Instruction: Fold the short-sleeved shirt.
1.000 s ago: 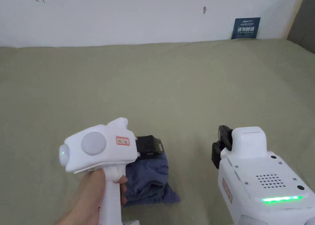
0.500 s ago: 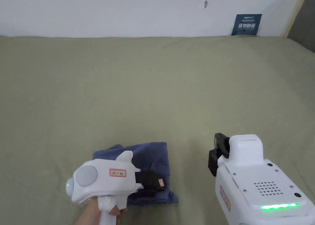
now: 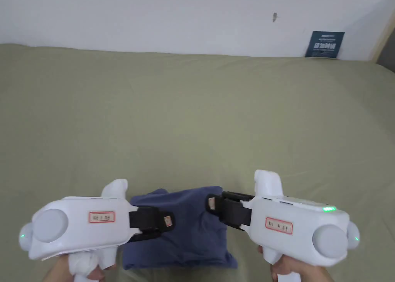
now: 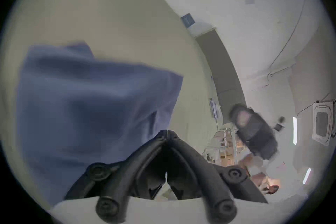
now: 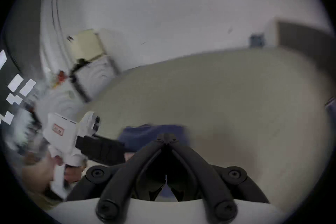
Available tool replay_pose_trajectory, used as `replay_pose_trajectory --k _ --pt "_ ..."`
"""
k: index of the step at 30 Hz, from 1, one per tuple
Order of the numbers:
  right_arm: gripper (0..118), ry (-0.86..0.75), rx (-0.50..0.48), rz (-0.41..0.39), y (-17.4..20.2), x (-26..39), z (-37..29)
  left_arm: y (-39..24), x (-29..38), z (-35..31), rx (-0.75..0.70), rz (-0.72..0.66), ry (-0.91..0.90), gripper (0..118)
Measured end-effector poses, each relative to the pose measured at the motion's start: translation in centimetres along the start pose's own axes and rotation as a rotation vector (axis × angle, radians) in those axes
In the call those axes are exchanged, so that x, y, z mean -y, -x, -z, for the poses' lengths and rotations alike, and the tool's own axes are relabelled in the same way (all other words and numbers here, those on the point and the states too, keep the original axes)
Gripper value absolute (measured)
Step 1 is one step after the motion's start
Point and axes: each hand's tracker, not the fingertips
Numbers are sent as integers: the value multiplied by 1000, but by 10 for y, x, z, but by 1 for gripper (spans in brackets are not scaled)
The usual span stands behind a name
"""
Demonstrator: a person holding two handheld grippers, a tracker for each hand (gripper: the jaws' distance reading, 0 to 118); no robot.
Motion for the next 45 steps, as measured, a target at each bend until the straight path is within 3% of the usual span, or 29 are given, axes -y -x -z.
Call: replay_pose_trajectory --k 3,5,7,10,11,12,13,14,15,16,19,23,24,25,26,27,29,30,33,34,36,39,45 --pt "0 117 -88 109 -27 -4 50 23 0 -28 -39 -20 -5 0" --pt "0 179 -158 234 -53 -2 73 32 -1 -37 -83 -46 -35 0" --pt "0 228 -165 360 -82 5 87 43 -1 -42 -90 -62 -25 0" --pt "0 219 -226 528 -116 13 94 74 -14 -35 -87 -60 -2 0" --pt "0 202 -275 549 -118 14 92 76 -15 -33 -69 -62 12 0" --pt "0 204 -254 538 -117 14 91 83 -20 -27 -41 -74 28 5" --pt "0 209 -250 522 -114 14 91 87 -22 -22 -16 -85 35 21" --pt "0 211 -251 509 -114 13 91 89 -24 -16 -3 -104 38 50" --pt "0 219 -251 504 -112 14 91 93 -26 -7 32 -134 39 97" --pt "0 223 -257 508 -113 13 91 89 -25 3 60 -145 54 118" --pt "0 230 -267 520 -115 13 92 92 -28 31 122 -205 100 118" --pt "0 235 -281 529 -116 14 93 86 -30 59 160 -179 133 112" --pt "0 234 -284 529 -116 14 92 89 -36 60 157 -174 128 84" --pt "0 234 -285 529 -116 14 92 89 -39 59 136 -176 123 25" --pt "0 233 -282 528 -115 14 91 87 -41 59 19 -150 113 22" --pt "0 233 -272 523 -113 12 90 88 -39 64 -8 -129 130 22" --pt "0 228 -158 420 -94 3 80 97 -44 63 64 -193 140 22" --pt "0 207 -91 326 -81 -4 70 94 -46 60 58 -178 143 22" --pt "0 -65 351 -146 -13 -12 20 83 -48 58 27 -132 148 22" --pt "0 -261 649 -322 19 -3 3 81 -50 58 19 -121 146 22" --pt "0 -492 839 -474 44 10 -17 69 -46 55 8 -107 146 22" --pt "0 -620 890 -483 58 20 -45 60 -46 54 -2 -107 143 22" --pt "0 -614 859 -474 68 28 -68 50 -49 41 -6 -78 144 22"
